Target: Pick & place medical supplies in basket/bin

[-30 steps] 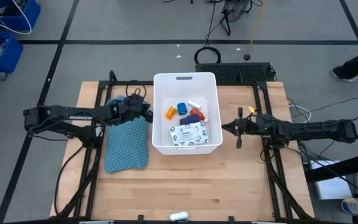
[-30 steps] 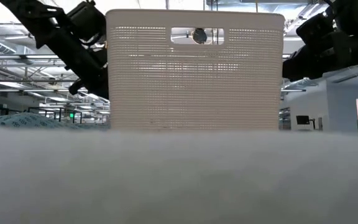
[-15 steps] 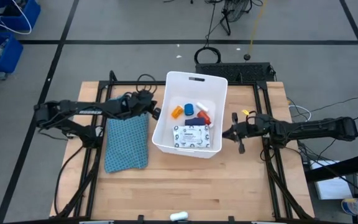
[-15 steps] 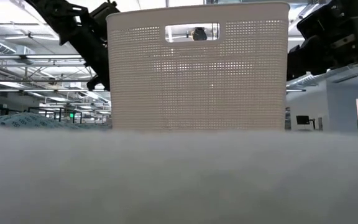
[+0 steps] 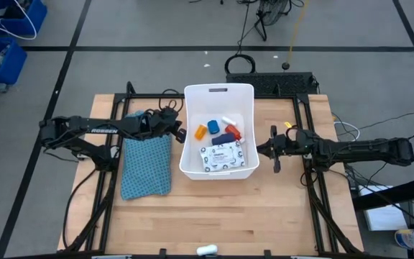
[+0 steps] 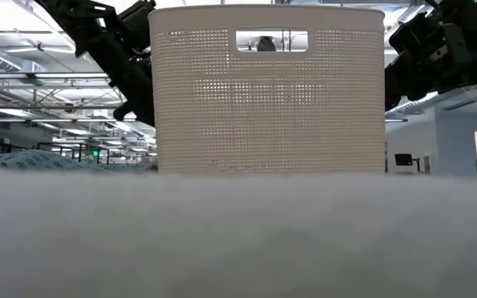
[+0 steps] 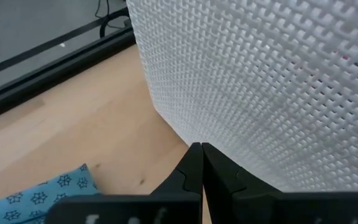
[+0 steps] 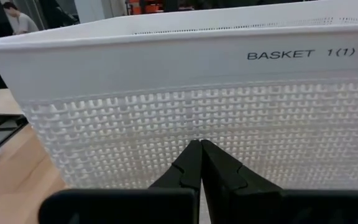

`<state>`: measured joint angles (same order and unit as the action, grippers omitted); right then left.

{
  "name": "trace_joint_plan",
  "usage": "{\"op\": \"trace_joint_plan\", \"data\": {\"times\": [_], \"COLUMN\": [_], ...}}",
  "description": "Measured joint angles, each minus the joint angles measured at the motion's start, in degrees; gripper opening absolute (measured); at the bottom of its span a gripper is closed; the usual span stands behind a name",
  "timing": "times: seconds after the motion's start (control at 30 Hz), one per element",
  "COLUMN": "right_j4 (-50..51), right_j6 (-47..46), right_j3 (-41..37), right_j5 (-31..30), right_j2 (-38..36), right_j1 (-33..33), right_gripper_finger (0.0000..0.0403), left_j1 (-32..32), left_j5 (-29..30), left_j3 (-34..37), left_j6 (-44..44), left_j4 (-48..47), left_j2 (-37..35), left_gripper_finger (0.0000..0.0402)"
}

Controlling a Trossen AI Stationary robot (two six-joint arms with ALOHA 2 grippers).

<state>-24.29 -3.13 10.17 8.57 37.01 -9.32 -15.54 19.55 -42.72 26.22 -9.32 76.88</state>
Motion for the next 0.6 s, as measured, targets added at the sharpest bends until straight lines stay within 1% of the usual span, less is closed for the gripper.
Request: {"op": "trace_joint_plan", "data": {"times": [0.13, 0.2, 0.4, 0.6], "right_j4": [-0.14, -0.26, 1.9, 4.37], "right_j6": [-0.73, -1.39, -2.68, -3.64], "right_j3": [0.0, 0.0, 0.0, 0.0], "right_j5": [0.07, -0.21, -3.03, -4.3], "right_j2": [0.0, -0.08, -2.09, -3.17], "right_j1": [0.0, 0.0, 0.0, 0.0], "right_gripper_finger": [0.0, 0.0, 0.0, 0.0], "left_j1": [-0.19, -0.14, -0.14, -0.08], "left_j5": [0.13, 1.7, 7.73, 9.13], "left_j3": [0.0, -0.02, -0.04, -0.04], "left_j6": [-0.14, -0.17, 0.83, 1.01], "left_j4": [-0.16, -0.74, -6.68, -11.57], "left_j2": [0.0, -0.24, -3.21, -6.72], "left_gripper_finger": [0.0, 0.0, 0.0, 0.0]}}
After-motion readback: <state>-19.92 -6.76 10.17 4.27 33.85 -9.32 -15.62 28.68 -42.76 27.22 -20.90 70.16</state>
